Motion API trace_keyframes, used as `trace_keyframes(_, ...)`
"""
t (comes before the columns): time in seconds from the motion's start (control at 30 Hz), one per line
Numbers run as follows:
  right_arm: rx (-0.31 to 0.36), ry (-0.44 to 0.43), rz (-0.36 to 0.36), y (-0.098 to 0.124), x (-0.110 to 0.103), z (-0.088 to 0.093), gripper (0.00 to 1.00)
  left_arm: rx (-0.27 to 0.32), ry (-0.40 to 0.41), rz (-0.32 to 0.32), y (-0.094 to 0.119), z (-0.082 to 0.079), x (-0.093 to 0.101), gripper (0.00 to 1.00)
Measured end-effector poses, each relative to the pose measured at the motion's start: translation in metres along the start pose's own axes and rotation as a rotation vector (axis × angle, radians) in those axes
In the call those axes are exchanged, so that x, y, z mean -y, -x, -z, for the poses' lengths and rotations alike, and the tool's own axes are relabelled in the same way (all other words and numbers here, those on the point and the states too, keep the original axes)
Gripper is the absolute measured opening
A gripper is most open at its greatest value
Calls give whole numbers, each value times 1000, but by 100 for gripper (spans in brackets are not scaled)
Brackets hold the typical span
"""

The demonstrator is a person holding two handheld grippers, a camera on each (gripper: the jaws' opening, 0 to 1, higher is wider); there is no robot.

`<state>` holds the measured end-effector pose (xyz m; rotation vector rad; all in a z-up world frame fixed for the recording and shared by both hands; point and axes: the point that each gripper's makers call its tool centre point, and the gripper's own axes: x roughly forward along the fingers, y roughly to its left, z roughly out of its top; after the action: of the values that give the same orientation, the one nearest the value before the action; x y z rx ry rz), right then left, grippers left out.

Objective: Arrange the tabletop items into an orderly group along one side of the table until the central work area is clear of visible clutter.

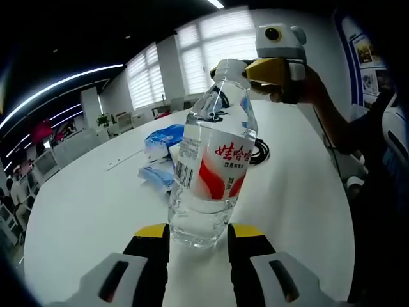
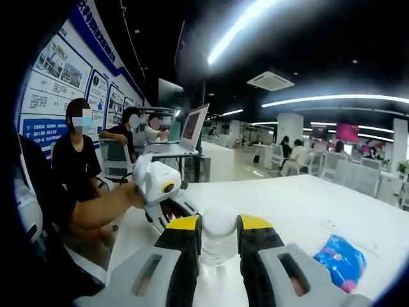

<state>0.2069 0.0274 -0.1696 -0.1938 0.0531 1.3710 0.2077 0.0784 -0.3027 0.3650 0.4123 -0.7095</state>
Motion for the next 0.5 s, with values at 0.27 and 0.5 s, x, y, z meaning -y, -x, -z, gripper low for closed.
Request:
trace_keyframes(0.27,7,4,-20,-11,-2,-5,19,-11,-2,-4,1,3,-5,35)
trace_keyframes(0.5,8,0,-32,-17,1,-9,19,-15,3,-2,0,5,-6,34)
